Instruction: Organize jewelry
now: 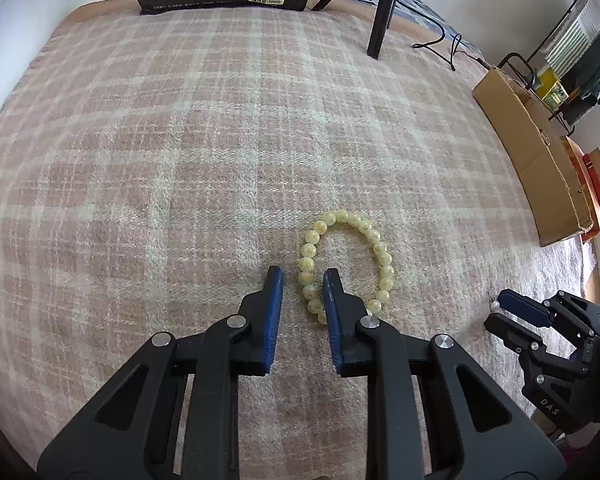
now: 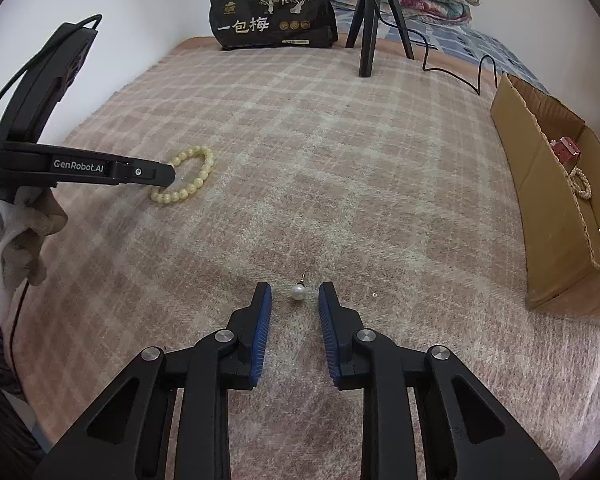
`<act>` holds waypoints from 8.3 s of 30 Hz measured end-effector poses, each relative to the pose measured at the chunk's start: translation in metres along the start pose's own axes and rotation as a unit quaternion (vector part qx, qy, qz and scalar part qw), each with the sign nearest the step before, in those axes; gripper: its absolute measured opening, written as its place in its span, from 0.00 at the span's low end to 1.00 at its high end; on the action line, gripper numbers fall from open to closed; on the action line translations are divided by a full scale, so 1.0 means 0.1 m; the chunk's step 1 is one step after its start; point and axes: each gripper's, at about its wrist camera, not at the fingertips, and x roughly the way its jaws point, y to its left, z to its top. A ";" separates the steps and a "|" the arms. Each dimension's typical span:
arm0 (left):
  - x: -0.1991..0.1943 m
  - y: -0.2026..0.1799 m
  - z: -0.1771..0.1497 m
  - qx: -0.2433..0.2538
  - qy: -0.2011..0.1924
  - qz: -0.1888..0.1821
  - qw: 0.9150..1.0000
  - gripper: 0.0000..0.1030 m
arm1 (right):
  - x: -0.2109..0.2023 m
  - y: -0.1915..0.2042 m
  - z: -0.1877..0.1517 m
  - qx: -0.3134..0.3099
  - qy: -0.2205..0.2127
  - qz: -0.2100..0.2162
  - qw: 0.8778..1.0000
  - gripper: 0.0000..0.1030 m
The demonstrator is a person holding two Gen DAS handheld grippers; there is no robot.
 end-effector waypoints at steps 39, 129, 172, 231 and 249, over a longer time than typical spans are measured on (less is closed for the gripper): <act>-0.59 -0.17 0.06 0.002 -0.073 -0.028 0.997 0.05 | -0.34 0.10 0.06 -0.015 -0.040 0.000 0.999 0.06; -0.14 -3.04 1.70 0.140 -0.151 -0.103 0.973 0.05 | -1.16 -2.10 0.07 0.133 -0.104 -0.110 0.979 0.06; -0.90 -3.10 1.42 0.163 -0.212 -0.078 0.960 0.66 | -1.51 -1.85 0.12 0.135 -0.128 -0.174 0.967 0.75; -2.12 -1.83 -0.61 0.197 -0.287 -0.032 0.937 1.00 | -2.37 -0.70 -0.29 0.134 -0.235 -0.256 0.928 0.80; -2.13 -1.77 -0.59 0.195 -0.291 -0.027 0.936 1.00 | -2.22 -0.70 -0.22 0.136 -0.222 -0.244 0.934 0.80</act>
